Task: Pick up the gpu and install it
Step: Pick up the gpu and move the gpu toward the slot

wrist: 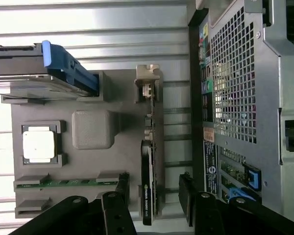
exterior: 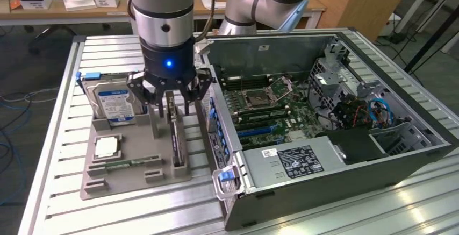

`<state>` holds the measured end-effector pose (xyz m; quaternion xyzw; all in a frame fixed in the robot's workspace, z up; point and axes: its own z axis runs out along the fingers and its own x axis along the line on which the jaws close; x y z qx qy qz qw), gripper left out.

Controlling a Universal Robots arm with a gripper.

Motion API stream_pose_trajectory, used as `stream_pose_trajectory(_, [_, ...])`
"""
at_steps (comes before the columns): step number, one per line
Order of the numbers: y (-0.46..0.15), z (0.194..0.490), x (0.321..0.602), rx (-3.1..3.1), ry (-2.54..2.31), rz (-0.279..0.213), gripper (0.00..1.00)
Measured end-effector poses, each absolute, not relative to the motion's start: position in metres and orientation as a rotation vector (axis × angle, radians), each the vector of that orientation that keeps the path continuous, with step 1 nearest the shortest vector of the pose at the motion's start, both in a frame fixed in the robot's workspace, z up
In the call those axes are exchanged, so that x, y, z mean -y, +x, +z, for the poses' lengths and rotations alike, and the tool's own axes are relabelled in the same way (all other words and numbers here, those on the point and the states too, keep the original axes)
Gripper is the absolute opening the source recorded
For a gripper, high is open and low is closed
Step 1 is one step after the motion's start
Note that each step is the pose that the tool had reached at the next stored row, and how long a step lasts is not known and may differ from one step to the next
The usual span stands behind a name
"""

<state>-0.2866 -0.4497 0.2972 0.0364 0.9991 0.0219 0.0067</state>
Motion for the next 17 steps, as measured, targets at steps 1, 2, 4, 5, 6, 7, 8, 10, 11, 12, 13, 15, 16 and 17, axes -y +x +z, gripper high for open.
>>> stream_pose_trajectory(1, [-0.287,0.295,0.450,-3.125,0.114,0.069,0.53])
stream_pose_trajectory(2, [-0.287,0.294,0.450,-3.125,0.114,0.069,0.53])
stream_pose_trajectory(4, [-0.287,0.290,0.450,-3.125,0.114,0.068,0.53])
stream_pose_trajectory(5, [-0.287,0.288,0.450,-3.125,0.114,0.069,0.53])
stream_pose_trajectory(6, [-0.287,0.286,0.450,-3.125,0.113,0.068,0.53])
stream_pose_trajectory(7, [-0.288,0.285,0.450,-3.125,0.114,0.068,0.53])
stream_pose_trajectory(8, [-0.288,0.283,0.450,-3.125,0.114,0.068,0.53])
stream_pose_trajectory(10, [-0.288,0.279,0.450,-3.125,0.114,0.069,0.53])
stream_pose_trajectory(11, [-0.288,0.277,0.450,-3.125,0.114,0.069,0.53])
stream_pose_trajectory(12, [-0.288,0.275,0.450,-3.125,0.114,0.069,0.53])
stream_pose_trajectory(13, [-0.288,0.274,0.450,-3.125,0.114,0.068,0.53])
stream_pose_trajectory(15, [-0.288,0.270,0.450,-3.125,0.114,0.069,0.53])
stream_pose_trajectory(16, [-0.289,0.268,0.450,-3.125,0.114,0.068,0.53])
stream_pose_trajectory(17, [-0.289,0.266,0.450,-3.125,0.114,0.069,0.53])
